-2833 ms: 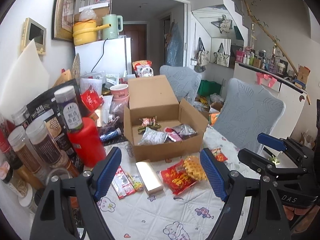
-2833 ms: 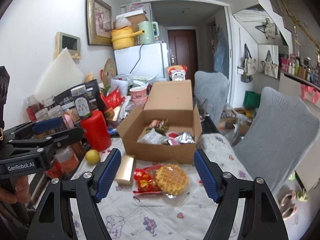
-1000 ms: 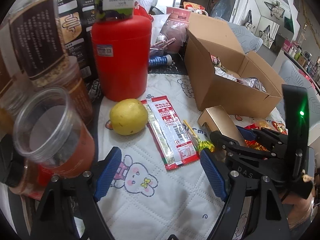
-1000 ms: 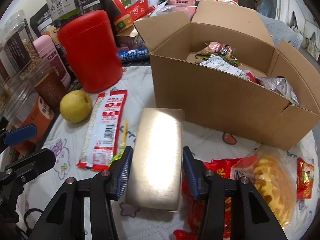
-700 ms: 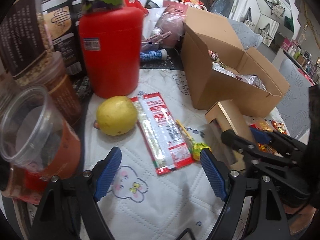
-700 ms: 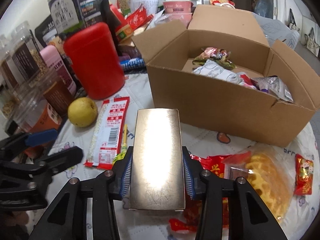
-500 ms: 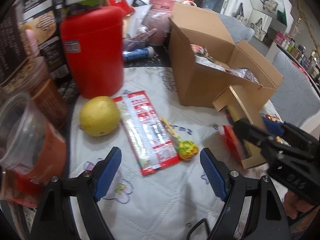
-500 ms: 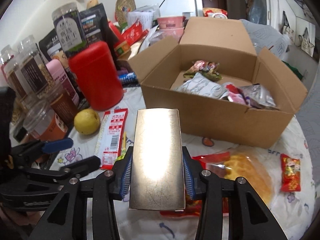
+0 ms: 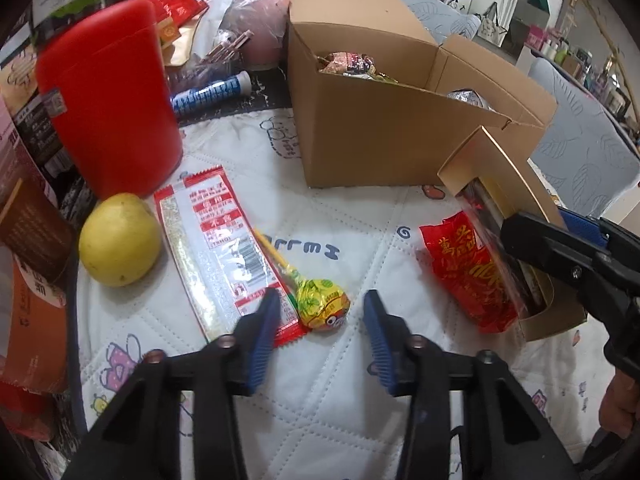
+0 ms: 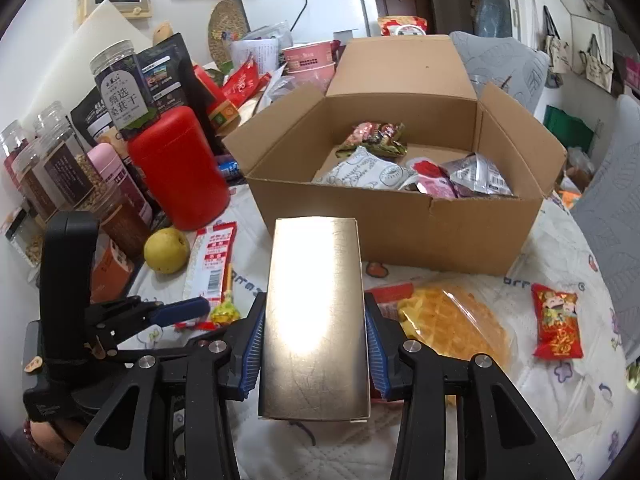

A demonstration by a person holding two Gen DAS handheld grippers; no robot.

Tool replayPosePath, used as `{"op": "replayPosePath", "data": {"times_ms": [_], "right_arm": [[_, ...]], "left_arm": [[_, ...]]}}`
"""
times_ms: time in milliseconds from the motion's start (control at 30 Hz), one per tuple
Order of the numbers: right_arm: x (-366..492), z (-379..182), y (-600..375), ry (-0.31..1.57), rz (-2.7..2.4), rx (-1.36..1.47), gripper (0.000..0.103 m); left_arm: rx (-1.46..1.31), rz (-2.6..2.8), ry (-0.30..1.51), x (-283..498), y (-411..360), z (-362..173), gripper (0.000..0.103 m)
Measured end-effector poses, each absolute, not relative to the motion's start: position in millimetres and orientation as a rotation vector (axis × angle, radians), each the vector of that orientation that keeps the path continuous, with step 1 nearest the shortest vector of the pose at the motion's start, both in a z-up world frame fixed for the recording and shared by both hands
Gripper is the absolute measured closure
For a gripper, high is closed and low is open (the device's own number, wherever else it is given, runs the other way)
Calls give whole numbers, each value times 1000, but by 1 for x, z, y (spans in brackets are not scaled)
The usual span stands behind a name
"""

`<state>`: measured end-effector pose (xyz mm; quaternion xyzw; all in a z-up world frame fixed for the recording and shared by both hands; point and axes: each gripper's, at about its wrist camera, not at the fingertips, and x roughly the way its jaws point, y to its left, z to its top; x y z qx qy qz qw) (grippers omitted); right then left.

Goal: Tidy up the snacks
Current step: 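Grasp the yellow lollipop stick with the left gripper while the right holds the gold box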

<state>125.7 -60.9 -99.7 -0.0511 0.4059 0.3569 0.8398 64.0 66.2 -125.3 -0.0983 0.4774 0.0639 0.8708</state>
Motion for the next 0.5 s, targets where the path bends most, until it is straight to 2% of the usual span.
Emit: {"op": "replayPosePath", "data": {"times_ms": [67, 500], "right_arm": [[126, -101, -62, 864, 756, -102, 60], [113, -99, -74, 869, 758, -76, 60]], "left_arm": [[-209, 129, 1001, 65, 67, -126, 77], [-194, 78, 955, 48, 52, -110, 77]]}}
